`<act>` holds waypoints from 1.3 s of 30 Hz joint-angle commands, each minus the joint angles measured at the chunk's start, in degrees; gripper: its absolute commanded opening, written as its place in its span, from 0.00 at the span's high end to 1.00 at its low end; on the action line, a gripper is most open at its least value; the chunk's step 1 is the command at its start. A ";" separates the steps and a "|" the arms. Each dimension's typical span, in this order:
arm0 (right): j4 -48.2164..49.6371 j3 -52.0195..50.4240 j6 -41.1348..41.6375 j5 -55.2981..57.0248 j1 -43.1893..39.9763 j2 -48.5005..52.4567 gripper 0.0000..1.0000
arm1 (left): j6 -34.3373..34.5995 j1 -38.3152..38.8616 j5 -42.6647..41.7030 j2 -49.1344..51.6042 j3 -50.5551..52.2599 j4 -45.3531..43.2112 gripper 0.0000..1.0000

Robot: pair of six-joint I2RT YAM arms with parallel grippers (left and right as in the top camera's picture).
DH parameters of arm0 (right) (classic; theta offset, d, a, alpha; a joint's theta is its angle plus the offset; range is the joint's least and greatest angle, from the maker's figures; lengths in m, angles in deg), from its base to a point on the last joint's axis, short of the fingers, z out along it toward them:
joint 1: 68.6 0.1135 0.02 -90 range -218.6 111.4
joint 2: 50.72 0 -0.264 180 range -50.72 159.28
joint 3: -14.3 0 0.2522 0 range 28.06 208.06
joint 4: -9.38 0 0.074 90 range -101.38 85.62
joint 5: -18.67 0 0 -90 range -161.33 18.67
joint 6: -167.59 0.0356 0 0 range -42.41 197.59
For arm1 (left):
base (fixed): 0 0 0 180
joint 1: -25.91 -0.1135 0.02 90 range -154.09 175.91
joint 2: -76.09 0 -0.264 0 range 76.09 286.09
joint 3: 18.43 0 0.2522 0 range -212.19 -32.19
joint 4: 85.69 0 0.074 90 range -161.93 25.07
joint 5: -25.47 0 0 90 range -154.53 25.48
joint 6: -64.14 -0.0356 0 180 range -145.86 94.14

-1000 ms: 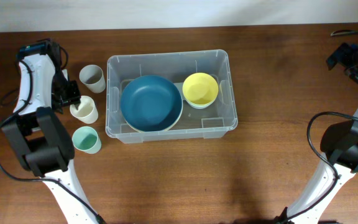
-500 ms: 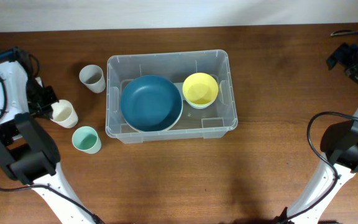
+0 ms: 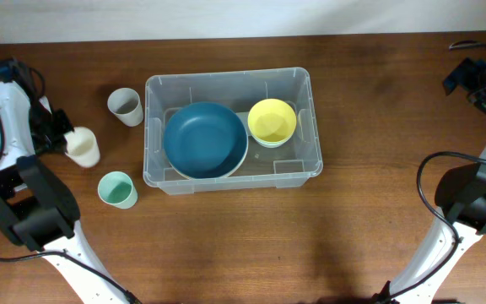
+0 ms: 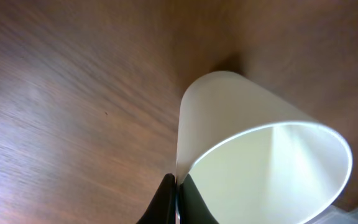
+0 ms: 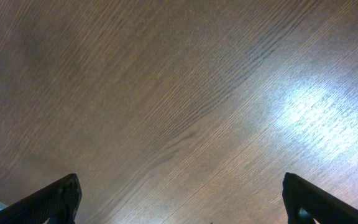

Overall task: Pack container
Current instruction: 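Grasp the white cup rim with the left gripper and lift, then carry the white cup right and lower it beside the yellow bowl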

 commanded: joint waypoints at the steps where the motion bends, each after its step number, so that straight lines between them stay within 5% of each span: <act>1: -0.13 -0.35 0.48 0.11 -0.26 -0.13 0.01 | 0.55 -1.55 -2.82 -5.14 -10.19 1.03 0.99; 8: -0.13 -0.35 0.48 0.09 -0.26 -0.13 0.01 | 0.48 0.55 -11.89 -15.63 -27.23 3.87 0.99; 16: -0.13 -0.35 0.48 0.11 -0.26 -0.13 0.01 | 0.07 20.76 -11.85 -25.11 -28.50 5.42 0.99; 26: -0.13 -0.35 0.48 0.09 -0.26 -0.13 0.01 | 0.13 50.95 -10.34 -17.22 -22.14 5.46 0.99; 39: -0.13 -0.35 0.48 0.09 -0.26 -0.13 0.01 | 3.10 59.36 -7.78 1.88 -21.46 5.90 0.99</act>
